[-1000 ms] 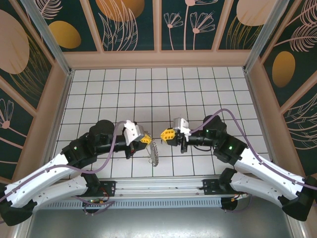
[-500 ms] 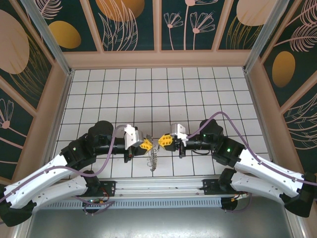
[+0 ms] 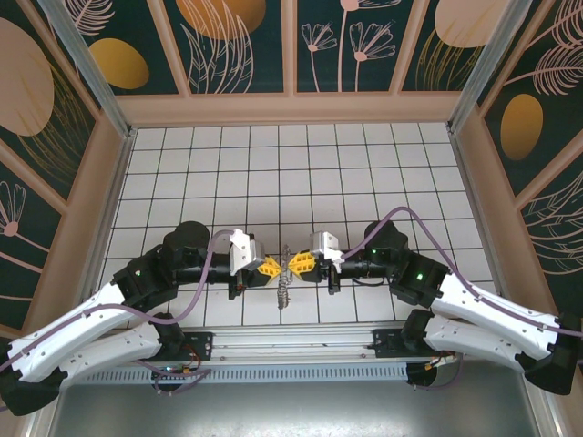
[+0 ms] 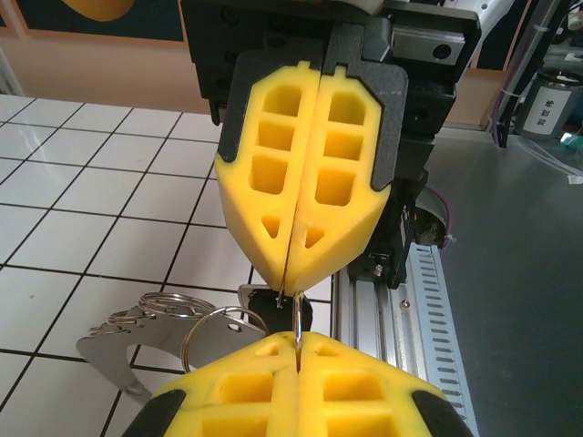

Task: Put the keys on the keyring

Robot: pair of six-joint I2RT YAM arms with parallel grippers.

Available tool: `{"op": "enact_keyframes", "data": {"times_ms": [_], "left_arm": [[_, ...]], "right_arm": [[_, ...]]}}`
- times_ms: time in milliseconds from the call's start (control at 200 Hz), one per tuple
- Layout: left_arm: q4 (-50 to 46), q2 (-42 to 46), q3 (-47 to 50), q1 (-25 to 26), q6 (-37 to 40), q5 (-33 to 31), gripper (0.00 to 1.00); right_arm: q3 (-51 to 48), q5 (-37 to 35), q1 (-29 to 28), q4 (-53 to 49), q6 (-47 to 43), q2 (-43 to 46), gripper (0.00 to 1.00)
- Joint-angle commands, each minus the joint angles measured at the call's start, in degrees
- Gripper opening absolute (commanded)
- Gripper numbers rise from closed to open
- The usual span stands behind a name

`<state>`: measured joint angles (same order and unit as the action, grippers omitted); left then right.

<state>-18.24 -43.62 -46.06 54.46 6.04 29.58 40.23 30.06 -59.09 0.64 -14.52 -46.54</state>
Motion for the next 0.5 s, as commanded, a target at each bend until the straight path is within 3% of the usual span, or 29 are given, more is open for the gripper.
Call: {"op": "enact_keyframes", "data": {"times_ms": [0, 490], "left_arm": [[2.42, 0.37, 0.36, 0.34, 0.99, 1.42, 0.0], [2.76, 0.72, 0.6, 0.34, 1.06, 1.94, 0.0]], "right_arm": [[2.55, 0.94, -0.74, 0.18, -0.24, 0.24, 0.0], [3.69, 1.44, -1.37, -0.87, -0.06, -0.67, 0.0]]}}
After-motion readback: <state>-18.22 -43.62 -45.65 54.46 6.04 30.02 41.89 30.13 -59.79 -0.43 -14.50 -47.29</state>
